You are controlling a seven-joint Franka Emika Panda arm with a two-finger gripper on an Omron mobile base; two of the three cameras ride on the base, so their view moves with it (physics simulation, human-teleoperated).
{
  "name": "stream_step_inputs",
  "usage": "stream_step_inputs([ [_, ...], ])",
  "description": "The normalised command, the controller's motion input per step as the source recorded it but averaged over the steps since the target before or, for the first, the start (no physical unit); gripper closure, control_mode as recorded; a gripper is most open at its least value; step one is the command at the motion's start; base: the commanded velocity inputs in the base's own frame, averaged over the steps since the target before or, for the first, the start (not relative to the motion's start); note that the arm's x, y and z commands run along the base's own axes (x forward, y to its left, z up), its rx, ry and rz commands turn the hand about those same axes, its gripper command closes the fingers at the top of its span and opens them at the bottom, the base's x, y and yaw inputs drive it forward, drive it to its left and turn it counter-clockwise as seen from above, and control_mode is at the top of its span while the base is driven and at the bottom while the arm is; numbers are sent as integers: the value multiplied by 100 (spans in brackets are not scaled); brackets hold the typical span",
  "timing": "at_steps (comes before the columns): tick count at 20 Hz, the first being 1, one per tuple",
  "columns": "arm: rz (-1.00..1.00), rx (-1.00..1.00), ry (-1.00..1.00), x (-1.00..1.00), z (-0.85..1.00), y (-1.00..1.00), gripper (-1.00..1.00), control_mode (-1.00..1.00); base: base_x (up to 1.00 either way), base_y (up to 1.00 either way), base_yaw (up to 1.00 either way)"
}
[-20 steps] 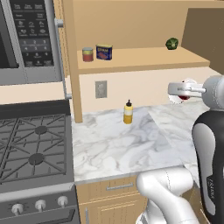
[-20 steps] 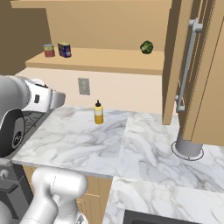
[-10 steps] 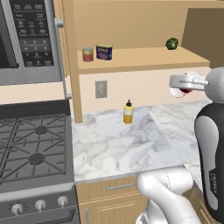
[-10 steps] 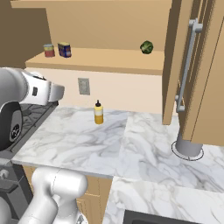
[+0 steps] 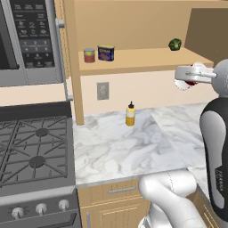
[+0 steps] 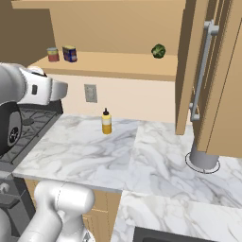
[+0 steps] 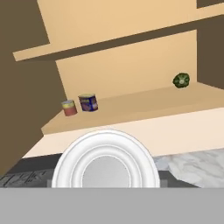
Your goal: Pick the cans from the counter and place them in their designated side in the cabinet.
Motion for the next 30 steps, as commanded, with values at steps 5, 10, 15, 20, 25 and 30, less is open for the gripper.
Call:
stream_step_inputs([
  [5, 0, 0, -10, 0, 17, 0, 100, -100, 0, 0, 0],
  [10, 0, 0, -8, 0, 14, 0, 100, -100, 0, 0, 0],
  [15, 0, 0, -6, 6, 10, 0, 100, -100, 0, 0, 0],
  [20, 0, 0, -5, 11, 12, 0, 100, -100, 0, 0, 0],
  [25, 0, 0, -1, 14, 6, 0, 100, -100, 0, 0, 0],
  [30, 0, 0, 0, 11, 3, 0, 100, -100, 0, 0, 0],
])
